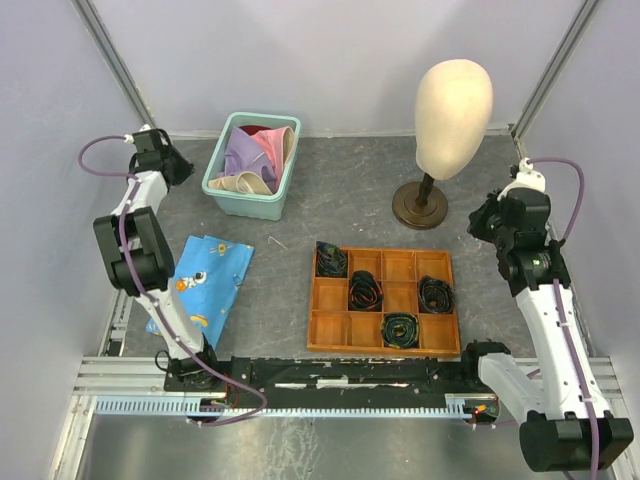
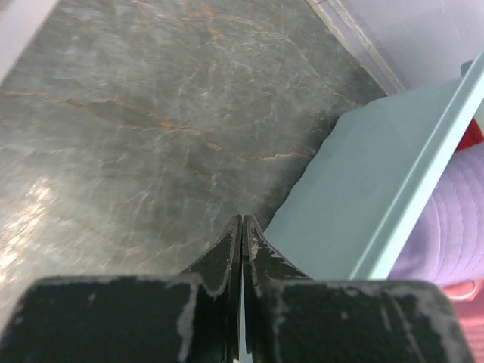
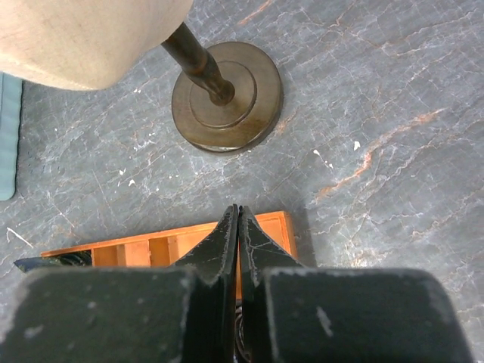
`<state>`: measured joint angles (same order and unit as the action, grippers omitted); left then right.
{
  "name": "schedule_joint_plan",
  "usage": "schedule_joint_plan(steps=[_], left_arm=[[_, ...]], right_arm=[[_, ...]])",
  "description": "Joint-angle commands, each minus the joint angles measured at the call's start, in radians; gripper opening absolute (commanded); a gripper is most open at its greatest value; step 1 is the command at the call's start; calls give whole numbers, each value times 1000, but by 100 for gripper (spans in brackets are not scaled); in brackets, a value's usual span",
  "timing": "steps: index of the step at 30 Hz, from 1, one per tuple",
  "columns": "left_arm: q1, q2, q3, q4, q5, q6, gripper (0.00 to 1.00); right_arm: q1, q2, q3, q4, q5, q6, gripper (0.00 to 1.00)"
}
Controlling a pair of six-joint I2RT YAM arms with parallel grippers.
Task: Stack the hats
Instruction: Move the bin to the center of the board.
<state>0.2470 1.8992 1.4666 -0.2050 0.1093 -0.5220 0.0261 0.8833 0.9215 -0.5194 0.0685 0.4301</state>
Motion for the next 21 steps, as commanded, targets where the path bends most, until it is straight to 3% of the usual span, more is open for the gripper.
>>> schedule_joint_plan(steps=[1,7,16,21], left_arm=[[3,114,154,20,148,-94,3],[-28,243,240,51,285,-158,3],[-143,175,108,139,283,-209,3],[-236,196,128,150,273,-251,3]], right_arm=[[3,-46,82,-83,10,-11,5],[3,-92,111,-147,24,-19,4],[3,-93,118,-146,28,3,4],[3,-86,141,-158,22,-8,4]])
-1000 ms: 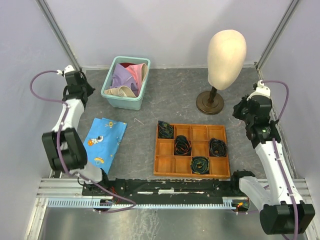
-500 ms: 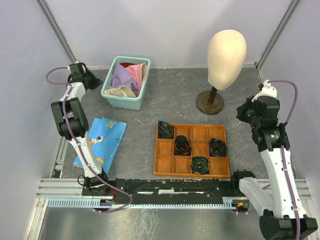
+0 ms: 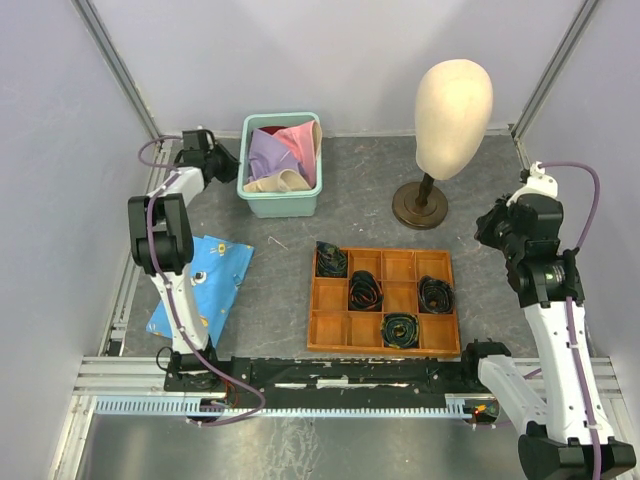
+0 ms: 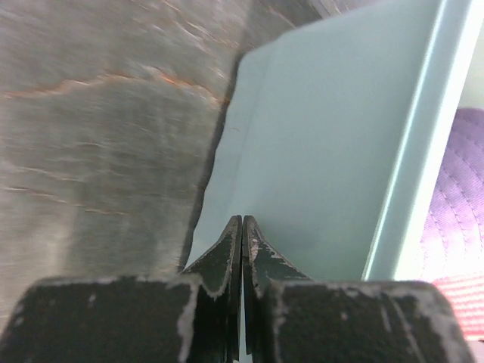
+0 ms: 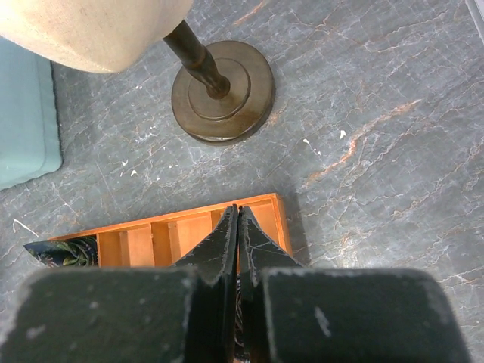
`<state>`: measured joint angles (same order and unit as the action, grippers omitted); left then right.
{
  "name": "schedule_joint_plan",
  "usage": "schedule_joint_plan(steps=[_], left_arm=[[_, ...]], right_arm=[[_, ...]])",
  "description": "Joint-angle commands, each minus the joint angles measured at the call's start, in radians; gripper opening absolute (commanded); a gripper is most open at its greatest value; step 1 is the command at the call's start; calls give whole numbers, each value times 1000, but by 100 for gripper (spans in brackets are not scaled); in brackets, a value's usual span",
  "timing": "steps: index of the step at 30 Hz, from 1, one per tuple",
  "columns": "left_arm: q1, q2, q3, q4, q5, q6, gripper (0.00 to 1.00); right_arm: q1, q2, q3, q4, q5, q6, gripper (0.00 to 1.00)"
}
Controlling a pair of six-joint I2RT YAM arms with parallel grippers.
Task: Stack the hats
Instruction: Move the bin to the center of the board.
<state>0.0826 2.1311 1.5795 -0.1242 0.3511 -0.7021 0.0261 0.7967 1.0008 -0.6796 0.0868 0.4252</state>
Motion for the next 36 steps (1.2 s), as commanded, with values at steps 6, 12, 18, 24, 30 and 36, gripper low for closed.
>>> schedule_joint_plan(steps=[6,12,18,24,30,36], left_arm=[[-121,73,172,72,30,-91,3],[-132,110,317,-11,36,-53,3],[-101,-109,135,-121,-23,76,6],[-113,-455,-214,-200,-73,147,9],[-162,-767,-571,-185,-68,43,11],[-258,-1069,-805,-271,-197,-50,15]], right_arm=[[4,-12,93,-44,-14,-36,4],[3,-32,96,-62,-13,-62,4],[3,-21,96,-42,-41,-62,4],[4,-8,69,10,-78,-30,4],[18,52,93,23,-93,18,11],[20,123,111,-52,-184,40,15]])
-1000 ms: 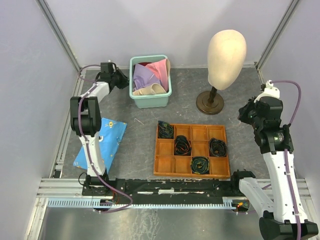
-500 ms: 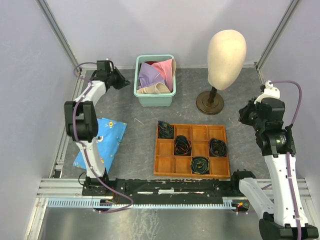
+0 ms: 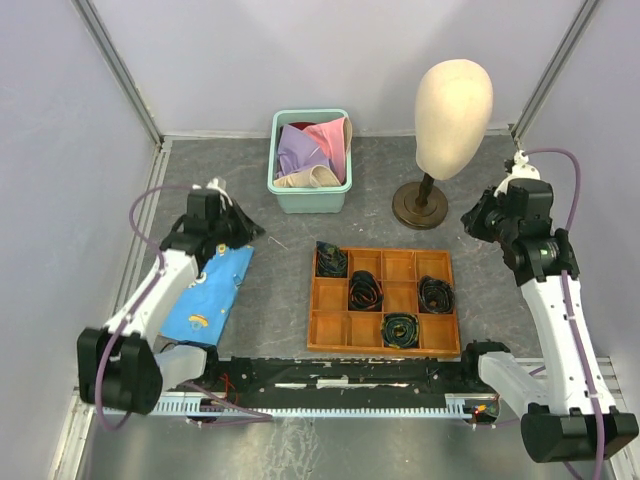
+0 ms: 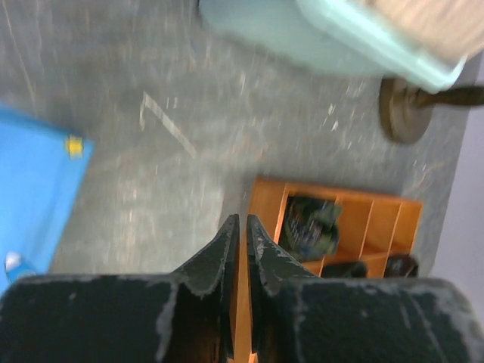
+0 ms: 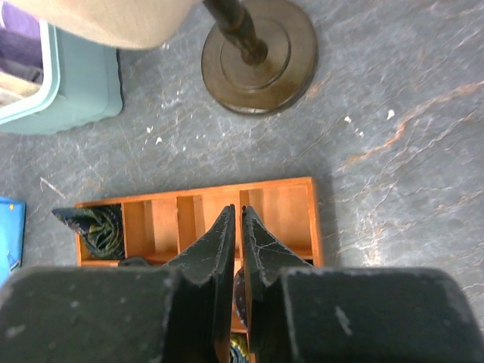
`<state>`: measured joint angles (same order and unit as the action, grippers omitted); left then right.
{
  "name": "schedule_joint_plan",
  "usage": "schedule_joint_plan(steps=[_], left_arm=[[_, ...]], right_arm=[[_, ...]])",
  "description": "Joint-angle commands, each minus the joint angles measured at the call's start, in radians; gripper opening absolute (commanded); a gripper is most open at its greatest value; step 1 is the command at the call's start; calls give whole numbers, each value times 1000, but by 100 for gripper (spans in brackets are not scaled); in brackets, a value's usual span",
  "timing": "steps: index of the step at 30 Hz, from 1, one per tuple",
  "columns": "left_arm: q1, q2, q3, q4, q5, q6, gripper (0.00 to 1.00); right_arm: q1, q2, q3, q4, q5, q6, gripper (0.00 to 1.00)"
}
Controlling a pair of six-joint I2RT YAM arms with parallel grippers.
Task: Stack the hats
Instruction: Move the bin to the center of the board, then move the distractor to the center of the board.
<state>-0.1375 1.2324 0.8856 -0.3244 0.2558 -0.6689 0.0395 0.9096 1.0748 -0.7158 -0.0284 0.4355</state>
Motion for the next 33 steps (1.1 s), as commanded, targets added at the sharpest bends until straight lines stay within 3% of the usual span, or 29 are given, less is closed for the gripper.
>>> schedule_joint_plan(steps=[1,4,11,14,15,16,23,27,33], left_arm=[[-39,-217,-148,-86,-126,-95,16],[-38,-310,-217,-146,-214,-107,26],[-38,-275,-254,-189,-265,-130,30],[-25,-251,-277,-169,-300,-161,22],[-9,-242,-285,-158,-295,-175,9],[18,-232,-296,-149,-286,-194,4],[190,-151,-381,-94,-230,-249,3],[256,-93,-331,-84,-267,-204,3],[285,169,-217,27,-231,-155,3]], right_arm=[[7,3,28,-13,-80,31,15],[15,-18,13,-8,-104,25,20],[29,-43,3,-11,-129,30,25],[35,-52,9,-24,-127,20,25],[38,-56,12,-26,-122,17,25],[40,-59,14,-30,-118,16,26],[49,-76,19,-31,-115,7,29],[59,-80,14,-34,-107,-12,30],[69,-77,0,-35,-99,-36,31]])
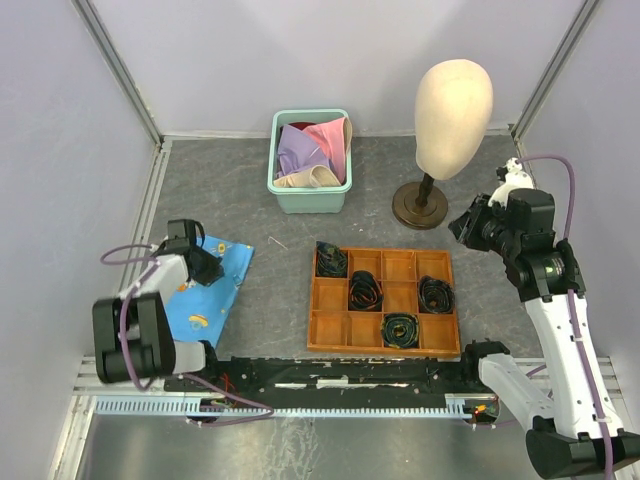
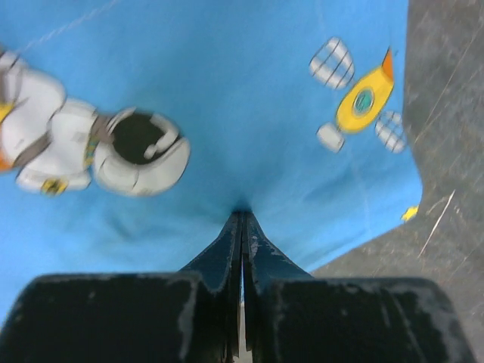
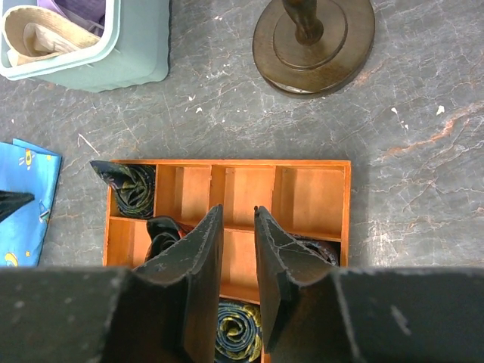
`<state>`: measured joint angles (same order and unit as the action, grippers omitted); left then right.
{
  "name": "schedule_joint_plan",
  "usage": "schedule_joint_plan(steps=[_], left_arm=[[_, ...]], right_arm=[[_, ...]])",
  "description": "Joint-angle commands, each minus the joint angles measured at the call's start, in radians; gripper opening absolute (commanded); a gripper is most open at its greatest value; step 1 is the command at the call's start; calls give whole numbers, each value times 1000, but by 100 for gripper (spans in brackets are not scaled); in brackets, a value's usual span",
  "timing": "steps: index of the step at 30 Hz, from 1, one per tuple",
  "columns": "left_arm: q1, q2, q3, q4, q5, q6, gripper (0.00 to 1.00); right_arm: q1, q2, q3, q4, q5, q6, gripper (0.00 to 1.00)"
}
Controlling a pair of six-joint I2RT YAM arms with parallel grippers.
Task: Stack the hats
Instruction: Move the distractor to the center of the board.
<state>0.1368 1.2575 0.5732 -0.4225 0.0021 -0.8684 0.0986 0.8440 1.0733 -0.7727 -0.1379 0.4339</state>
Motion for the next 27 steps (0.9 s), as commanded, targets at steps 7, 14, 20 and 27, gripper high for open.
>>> schedule_joint_plan(steps=[7,14,20,27], left_arm=[[-9,635,484,178,167,131,3],[-55,1015,1102,81,187,255,3],[-71,1245,1687,-41,200,316,3],[-120,1064,1656,7,258,297,7]], right_arm=[[13,3,-21,21,17,-55,31],[13,8,-80,-21,34,-78,31],[13,-22,-77,-197,200,-74,29],[13,129,-71,-375,328,36,20]])
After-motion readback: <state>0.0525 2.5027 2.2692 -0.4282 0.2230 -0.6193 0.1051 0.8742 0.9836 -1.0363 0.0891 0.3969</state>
